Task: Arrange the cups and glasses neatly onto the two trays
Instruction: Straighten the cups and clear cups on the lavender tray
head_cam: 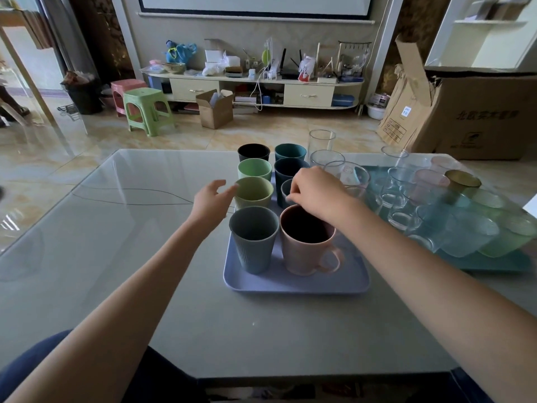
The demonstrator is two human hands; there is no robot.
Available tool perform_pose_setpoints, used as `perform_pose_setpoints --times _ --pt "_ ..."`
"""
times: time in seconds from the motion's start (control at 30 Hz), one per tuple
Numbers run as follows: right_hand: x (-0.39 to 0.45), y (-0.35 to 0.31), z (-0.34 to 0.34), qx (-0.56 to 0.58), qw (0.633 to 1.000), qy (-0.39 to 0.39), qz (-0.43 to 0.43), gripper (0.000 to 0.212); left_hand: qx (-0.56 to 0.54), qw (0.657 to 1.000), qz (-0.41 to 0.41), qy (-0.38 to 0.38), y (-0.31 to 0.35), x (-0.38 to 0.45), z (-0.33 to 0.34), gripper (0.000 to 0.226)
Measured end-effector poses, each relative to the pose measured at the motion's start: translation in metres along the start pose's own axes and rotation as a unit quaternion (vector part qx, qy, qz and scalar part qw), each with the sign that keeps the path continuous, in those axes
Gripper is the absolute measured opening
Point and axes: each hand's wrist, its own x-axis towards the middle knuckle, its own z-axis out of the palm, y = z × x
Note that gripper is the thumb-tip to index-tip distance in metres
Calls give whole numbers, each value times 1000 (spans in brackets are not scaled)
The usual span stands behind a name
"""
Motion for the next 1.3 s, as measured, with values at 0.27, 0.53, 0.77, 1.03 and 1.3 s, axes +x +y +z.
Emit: perform_pose_setpoints --times 0.27,0.53,0.77,1.03,1.3 --pt "5 2 15 61 997 29 36 17 -65 997 -19 -37 5 0 4 19" --pt "7 1 26 53 996 69 22 14 -71 997 -20 -36 6 -1 2 20" --pt "6 3 28 87 994 56 21 12 -69 996 -24 -42 8 -6 3 18" --pt "4 2 16 125 991 46 25 20 -61 996 -25 -51 11 -7 2 18" --pt "71 10 2 62 997 28 40 15 -71 996 -25 -46 13 -7 0 17"
